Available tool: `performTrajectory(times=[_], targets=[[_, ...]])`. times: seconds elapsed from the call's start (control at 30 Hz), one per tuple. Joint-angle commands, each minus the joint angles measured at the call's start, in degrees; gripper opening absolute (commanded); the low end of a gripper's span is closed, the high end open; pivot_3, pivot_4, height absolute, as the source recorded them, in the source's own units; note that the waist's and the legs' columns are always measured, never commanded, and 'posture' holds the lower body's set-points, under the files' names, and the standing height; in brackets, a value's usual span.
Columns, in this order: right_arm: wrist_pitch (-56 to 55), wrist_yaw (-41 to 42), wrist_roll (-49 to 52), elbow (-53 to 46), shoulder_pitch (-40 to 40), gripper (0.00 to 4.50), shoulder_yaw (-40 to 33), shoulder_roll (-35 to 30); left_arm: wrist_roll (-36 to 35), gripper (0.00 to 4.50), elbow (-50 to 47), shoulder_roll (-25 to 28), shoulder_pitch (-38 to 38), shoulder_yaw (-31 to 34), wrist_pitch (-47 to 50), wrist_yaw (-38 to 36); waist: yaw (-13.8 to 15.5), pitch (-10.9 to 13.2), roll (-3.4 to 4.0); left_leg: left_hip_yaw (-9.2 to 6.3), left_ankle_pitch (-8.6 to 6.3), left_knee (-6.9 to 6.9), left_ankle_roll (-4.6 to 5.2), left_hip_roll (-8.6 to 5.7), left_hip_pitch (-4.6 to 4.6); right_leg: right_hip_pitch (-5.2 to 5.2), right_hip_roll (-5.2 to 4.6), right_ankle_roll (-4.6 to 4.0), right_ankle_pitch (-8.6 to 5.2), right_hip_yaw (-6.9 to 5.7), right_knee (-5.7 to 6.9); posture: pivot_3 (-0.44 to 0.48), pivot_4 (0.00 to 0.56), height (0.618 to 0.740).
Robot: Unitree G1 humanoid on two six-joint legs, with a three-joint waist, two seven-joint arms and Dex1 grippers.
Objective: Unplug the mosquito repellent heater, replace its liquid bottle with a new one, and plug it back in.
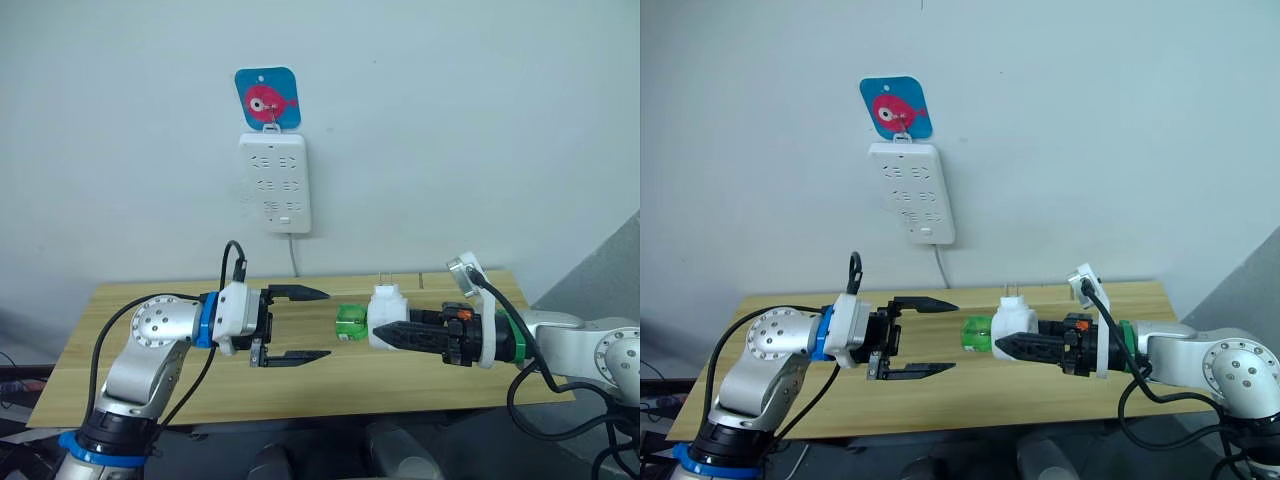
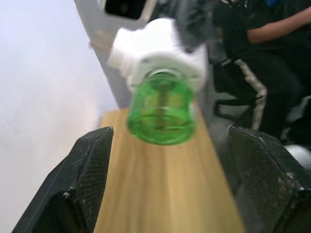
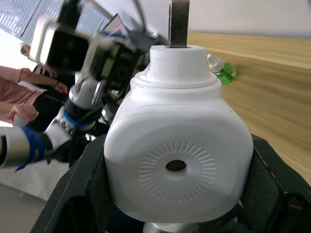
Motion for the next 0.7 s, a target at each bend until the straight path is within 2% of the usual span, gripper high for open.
performTrajectory(times=[0.03,0.17,0.33,0.7], targets=[[-0.47,0.0,2.02,-0.7,-0.73,3.02,-1.54,0.0,3.27,3.94,1.92,-2.76,-1.59,0.16,-9.31,2.22,0.26,-0.01,0.0,0.0,0.0,0.02,0.0,0.0,0.01,0.03,0.0,0.0,0.0,0.0,0.0,-0.237,0.069,0.733],[-0.49,-0.5,2.41,-0.73,-1.33,3.02,-1.19,0.26,7.18,3.94,6.6,-5.8,-5.55,-2.13,-14.8,4.35,0.37,-0.02,-0.02,0.0,0.0,0.06,0.0,-0.04,0.03,0.09,0.0,0.02,0.01,0.01,-0.01,-0.236,0.068,0.733],[-0.35,-0.87,2.76,-0.86,-1.75,3.02,-1.14,0.26,7.26,3.94,9.79,-5.54,-6.89,-4.36,-17.68,3.28,0.21,-0.03,0.0,0.0,0.0,0.03,0.01,-0.01,0.05,0.06,0.02,0.04,0.02,0.0,0.0,-0.239,0.064,0.733],[-0.51,-1.46,3.08,-1.31,-1.85,3.02,-1.01,0.68,6.03,3.94,9.88,-6.01,-7.89,-7.5,-15.48,4.3,0.21,-0.04,0.0,-0.02,0.0,0.06,0.0,-0.01,0.17,0.2,0.03,0.05,0.03,-0.01,0.02,-0.248,0.06,0.733]])
